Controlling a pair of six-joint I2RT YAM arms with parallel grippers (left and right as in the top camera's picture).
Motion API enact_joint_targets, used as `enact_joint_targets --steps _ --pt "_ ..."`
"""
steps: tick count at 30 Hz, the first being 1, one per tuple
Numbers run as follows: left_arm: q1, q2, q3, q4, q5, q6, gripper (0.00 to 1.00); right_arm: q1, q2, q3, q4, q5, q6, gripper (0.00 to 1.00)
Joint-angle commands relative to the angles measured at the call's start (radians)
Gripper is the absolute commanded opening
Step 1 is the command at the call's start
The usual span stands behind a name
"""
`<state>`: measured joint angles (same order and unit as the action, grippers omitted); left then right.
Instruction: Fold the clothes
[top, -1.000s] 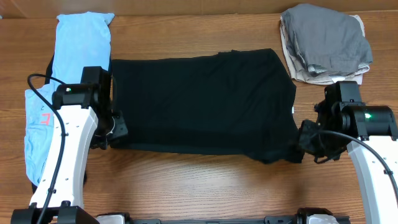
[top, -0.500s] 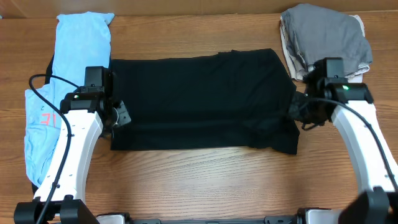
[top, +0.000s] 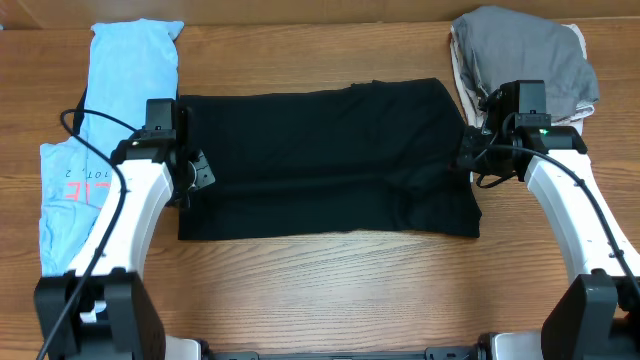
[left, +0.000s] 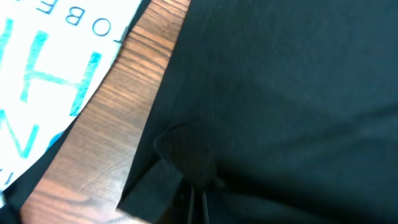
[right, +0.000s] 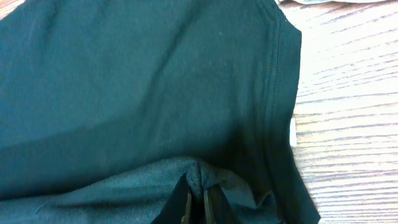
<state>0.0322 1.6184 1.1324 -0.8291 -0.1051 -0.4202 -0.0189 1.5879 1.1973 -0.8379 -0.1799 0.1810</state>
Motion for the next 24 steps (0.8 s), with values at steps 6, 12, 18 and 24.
enact_joint_targets --steps 6,12,18,24 --pt "0.000 0.106 -0.005 0.058 -0.025 -0.014 0.04 -0.002 0.087 0.000 0.008 0.003 -0.010 0.04" --pt "0.000 0.144 -0.005 0.134 -0.026 -0.014 0.14 -0.002 0.170 0.000 0.047 0.006 -0.010 0.10" --pt "0.000 0.154 -0.004 0.238 -0.023 -0.012 0.67 -0.002 0.204 0.000 0.071 0.027 -0.010 0.64" --pt "0.000 0.153 0.036 0.272 0.014 0.146 0.75 -0.005 0.202 0.076 0.024 0.028 -0.026 0.70"
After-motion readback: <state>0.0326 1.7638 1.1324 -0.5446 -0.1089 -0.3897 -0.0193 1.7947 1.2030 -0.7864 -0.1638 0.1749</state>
